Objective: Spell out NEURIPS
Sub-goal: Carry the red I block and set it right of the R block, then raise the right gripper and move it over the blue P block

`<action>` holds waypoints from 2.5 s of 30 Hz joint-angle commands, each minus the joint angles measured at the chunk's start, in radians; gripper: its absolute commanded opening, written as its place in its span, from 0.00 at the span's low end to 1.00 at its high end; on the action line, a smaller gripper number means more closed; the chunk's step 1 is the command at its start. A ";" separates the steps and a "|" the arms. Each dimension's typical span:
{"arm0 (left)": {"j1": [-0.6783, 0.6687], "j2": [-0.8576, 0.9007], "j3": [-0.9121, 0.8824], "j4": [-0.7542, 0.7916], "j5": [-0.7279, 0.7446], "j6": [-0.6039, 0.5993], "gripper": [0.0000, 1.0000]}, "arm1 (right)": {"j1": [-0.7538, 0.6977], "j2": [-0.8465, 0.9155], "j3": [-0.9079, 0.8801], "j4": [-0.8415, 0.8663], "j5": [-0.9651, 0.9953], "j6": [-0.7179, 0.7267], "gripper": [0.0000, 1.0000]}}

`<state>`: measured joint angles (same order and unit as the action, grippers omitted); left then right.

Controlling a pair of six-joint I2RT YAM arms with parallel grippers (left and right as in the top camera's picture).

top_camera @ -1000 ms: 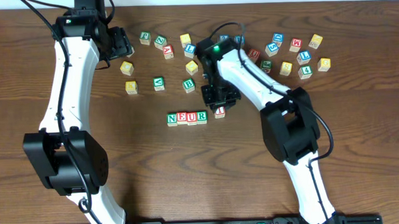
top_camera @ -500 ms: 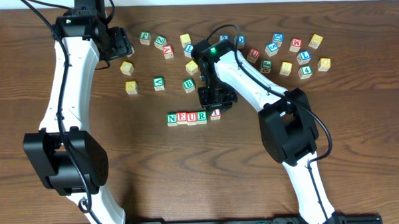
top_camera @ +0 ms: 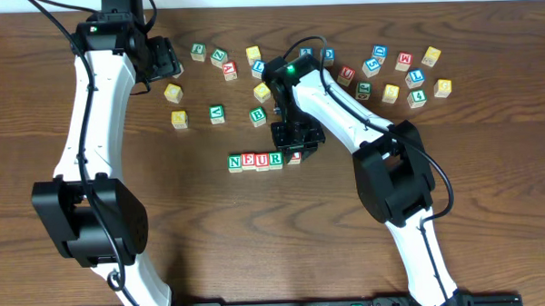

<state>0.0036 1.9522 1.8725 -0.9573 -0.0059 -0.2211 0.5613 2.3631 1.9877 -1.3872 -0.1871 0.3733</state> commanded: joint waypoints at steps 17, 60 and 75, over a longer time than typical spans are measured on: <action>-0.003 -0.009 -0.005 0.001 -0.003 -0.001 0.75 | -0.201 -0.002 0.338 -0.039 0.005 -0.066 0.39; -0.003 -0.004 -0.017 0.020 -0.003 -0.001 0.75 | -0.213 0.006 0.327 0.421 0.167 -0.065 0.70; -0.003 -0.004 -0.018 0.013 -0.003 -0.001 0.75 | -0.134 0.174 0.327 0.580 0.219 0.042 0.63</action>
<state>0.0036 1.9522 1.8709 -0.9386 -0.0059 -0.2207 0.4259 2.5160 2.3070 -0.8146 -0.0025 0.3798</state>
